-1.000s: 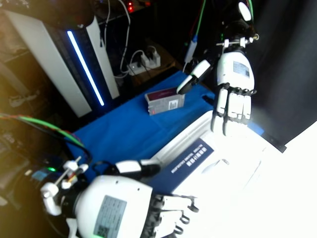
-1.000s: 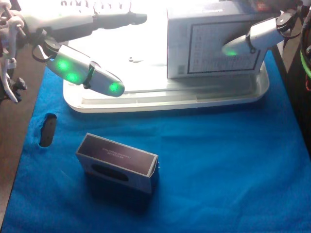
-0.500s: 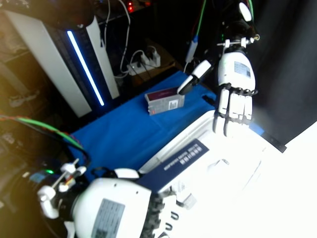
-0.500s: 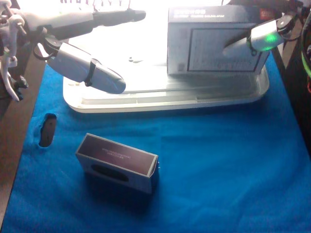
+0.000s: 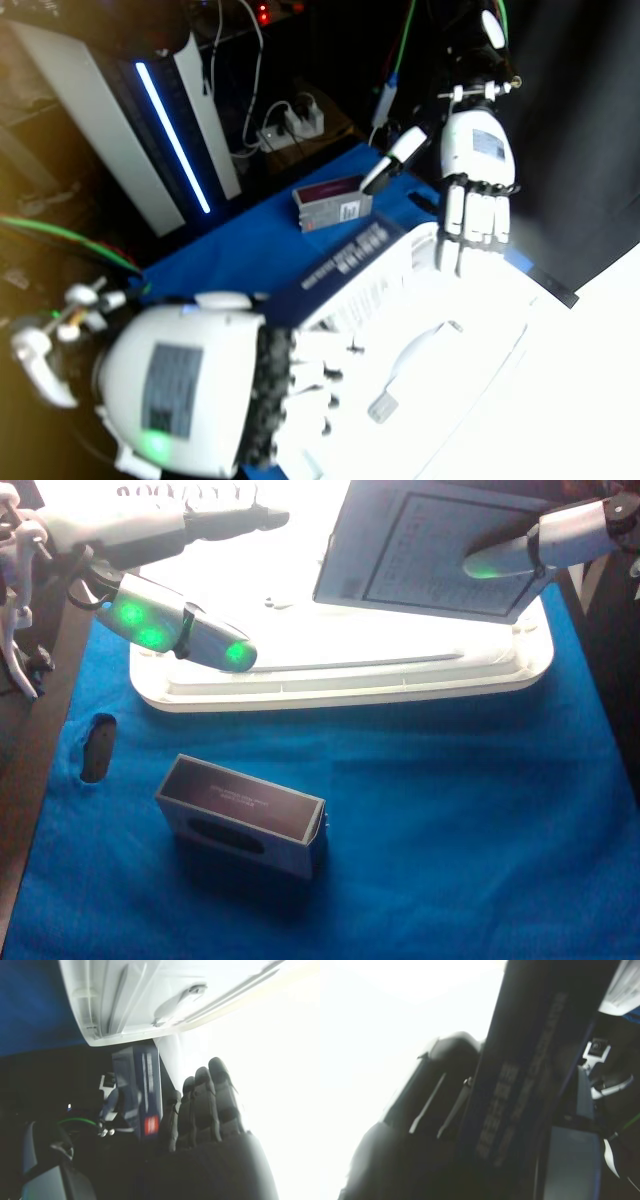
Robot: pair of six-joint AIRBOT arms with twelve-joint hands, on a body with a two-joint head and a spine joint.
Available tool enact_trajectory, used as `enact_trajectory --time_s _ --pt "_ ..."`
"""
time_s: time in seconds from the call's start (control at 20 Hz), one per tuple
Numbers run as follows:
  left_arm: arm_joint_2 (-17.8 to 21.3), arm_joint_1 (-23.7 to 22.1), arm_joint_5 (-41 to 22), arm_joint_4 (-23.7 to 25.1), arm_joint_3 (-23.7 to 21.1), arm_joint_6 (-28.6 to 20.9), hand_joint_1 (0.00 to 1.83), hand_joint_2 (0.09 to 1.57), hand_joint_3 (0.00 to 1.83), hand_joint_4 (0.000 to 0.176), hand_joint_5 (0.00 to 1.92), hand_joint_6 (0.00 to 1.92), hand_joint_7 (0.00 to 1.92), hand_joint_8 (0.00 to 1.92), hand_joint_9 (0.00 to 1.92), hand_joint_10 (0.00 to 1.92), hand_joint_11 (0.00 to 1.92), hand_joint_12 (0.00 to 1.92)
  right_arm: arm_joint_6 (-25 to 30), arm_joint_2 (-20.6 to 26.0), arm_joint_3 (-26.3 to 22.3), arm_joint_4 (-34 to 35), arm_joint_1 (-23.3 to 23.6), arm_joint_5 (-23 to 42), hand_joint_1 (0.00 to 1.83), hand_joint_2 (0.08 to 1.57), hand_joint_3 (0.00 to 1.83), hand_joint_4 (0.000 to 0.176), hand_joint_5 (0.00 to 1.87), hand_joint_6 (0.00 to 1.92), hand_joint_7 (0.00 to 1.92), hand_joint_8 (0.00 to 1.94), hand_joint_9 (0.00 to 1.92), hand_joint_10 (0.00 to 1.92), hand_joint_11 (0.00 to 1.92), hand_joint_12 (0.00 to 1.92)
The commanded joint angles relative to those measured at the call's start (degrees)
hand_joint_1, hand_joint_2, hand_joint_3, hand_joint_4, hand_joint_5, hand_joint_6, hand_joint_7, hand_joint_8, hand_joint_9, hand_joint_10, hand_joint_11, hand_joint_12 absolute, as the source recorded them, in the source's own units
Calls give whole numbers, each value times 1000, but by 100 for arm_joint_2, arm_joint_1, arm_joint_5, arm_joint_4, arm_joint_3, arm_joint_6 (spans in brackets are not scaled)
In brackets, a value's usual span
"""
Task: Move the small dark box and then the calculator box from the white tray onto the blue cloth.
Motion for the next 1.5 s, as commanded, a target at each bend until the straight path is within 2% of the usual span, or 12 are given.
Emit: enact_trajectory --time_s 0.0,0.35,0.4,0.5,0.6,0.7,0.75,0.85,1.0,1.1,1.25,1.45 --pt "-20 -6 -390 -236 18 35 514 817 0 109 0 0 68 8 81 4 0 309 64 59 -45 235 93 858 1145 1148 3 0 910 1080 1177 671 1134 1266 1104 1588" --pt "-17 76 -320 -326 63 115 558 780 0 102 0 0 60 0 64 2 0 205 61 601 -641 128 88 1121 1149 1142 0 0 929 1055 1107 903 1099 1365 1028 1691" --pt "-17 84 -316 -387 95 170 542 791 4 92 0 0 41 0 60 1 0 203 60 657 -712 82 86 1121 1145 1149 0 0 915 1076 1073 948 1062 1390 995 1717" --pt "-18 91 -287 -541 169 310 567 800 1 90 0 0 13 0 47 0 0 216 60 745 -854 -57 54 1120 1150 1128 1 0 960 1004 1226 706 1218 1182 1090 1637" --pt "-18 90 -286 -650 221 380 574 785 0 114 0 0 51 2 79 2 0 338 55 847 -1029 -168 -15 1120 1162 1118 0 0 983 963 1366 489 1271 1232 1101 1689" --pt "-18 94 -279 -673 256 385 571 799 3 100 0 0 70 4 95 4 0 404 -28 894 -1155 -197 -110 1120 1176 1086 0 0 1049 854 1444 416 1303 1254 1138 1669" --pt "-18 95 -266 -673 260 386 542 811 4 93 0 0 97 7 109 6 0 437 -64 914 -1208 -197 -176 1120 1169 1115 2 0 985 961 1360 546 1222 1359 1107 1749" --pt "-18 95 -253 -684 267 389 553 842 7 87 0 0 105 5 107 2 0 404 -74 952 -1283 -235 -294 1120 1165 1121 0 0 976 978 1347 617 1251 1269 1130 1692" --pt "-17 94 -251 -720 271 406 542 874 4 92 0 0 89 1 87 0 0 339 -74 1045 -1383 -322 -389 1119 1159 1134 0 0 948 1020 1423 435 1298 1227 1166 1664" --pt "-5 93 -250 -721 272 407 517 868 0 108 0 0 88 1 85 1 0 366 -74 1086 -1446 -412 -460 1117 1170 1106 0 0 1004 929 1489 269 1340 1204 1190 1659" --pt "6 89 -250 -760 278 418 495 866 1 116 0 0 84 0 84 1 0 376 -74 1052 -1467 -436 -611 1109 1169 1107 0 0 1003 931 1501 212 1313 1176 1188 1698" --pt "80 93 -259 -779 208 421 527 846 0 143 0 0 84 0 69 0 0 291 -74 955 -1424 -434 -727 1041 1166 1108 2 0 995 942 1529 160 1290 1240 1157 1731"
